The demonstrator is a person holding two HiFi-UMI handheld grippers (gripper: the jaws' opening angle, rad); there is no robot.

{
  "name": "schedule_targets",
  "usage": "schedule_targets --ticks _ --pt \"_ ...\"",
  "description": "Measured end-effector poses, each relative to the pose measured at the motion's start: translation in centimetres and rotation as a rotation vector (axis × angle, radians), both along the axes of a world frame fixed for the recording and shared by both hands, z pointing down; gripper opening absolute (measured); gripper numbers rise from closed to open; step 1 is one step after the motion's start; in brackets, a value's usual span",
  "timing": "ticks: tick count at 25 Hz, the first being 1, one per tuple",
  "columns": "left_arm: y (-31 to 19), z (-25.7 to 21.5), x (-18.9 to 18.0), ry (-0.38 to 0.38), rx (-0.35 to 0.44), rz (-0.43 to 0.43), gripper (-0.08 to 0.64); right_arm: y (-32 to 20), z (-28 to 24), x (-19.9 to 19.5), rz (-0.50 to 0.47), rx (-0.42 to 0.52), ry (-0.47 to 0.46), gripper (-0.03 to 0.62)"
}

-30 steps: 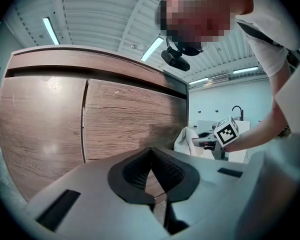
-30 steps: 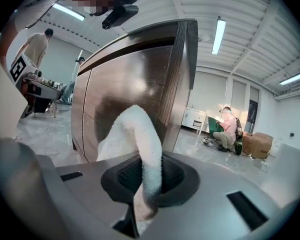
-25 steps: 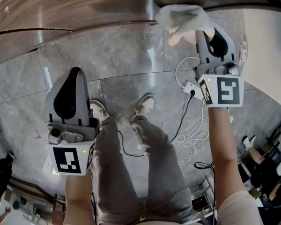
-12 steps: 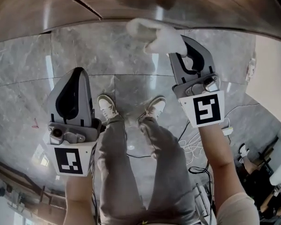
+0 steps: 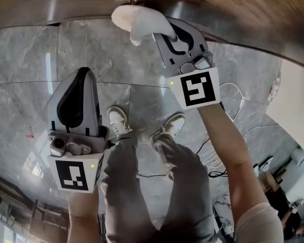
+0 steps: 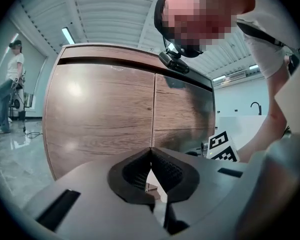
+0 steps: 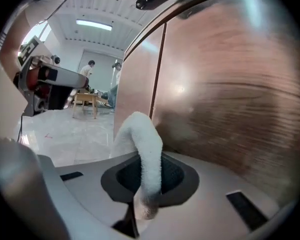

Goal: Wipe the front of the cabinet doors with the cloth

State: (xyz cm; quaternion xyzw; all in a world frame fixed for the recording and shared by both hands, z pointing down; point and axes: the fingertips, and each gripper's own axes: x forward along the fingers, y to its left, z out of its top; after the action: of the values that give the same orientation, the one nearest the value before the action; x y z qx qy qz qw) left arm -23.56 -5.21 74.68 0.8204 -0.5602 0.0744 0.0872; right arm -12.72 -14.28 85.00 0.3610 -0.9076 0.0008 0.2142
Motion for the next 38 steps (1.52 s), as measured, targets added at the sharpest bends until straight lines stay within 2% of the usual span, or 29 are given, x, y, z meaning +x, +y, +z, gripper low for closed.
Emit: schedule_targets --ticks 4,6,13,23,29,38 --pt "-0.6 1.3 -0.9 0.009 0.015 0.001 0.018 -2.4 1.1 -0.2 0.057 0.035 -0.033 0.067" --pt "-0.9 1.8 -0.7 0.008 0.014 0.008 0.018 -2.6 1.4 0.3 0.062 0.044 -0.02 0.067" --pt "-1.0 2.8 1.7 0.009 -0.011 0.069 0.018 -2.4 1.9 4.4 0.105 0.043 0.022 0.067" --pt "-1.8 2.3 7.5 0.001 -0.017 0.152 0.018 -1.9 2.3 13.4 0.201 0.029 0.065 0.067" --pt "-1.2 1.0 11.5 0.0 -0.017 0.207 0.018 -1.2 1.7 18.2 0.326 -0.013 0.039 0.067" --pt "-0.3 -0.5 18.1 -0.005 -0.014 0.265 0.018 0.0 2.6 27.3 0.422 -0.038 0.073 0.067"
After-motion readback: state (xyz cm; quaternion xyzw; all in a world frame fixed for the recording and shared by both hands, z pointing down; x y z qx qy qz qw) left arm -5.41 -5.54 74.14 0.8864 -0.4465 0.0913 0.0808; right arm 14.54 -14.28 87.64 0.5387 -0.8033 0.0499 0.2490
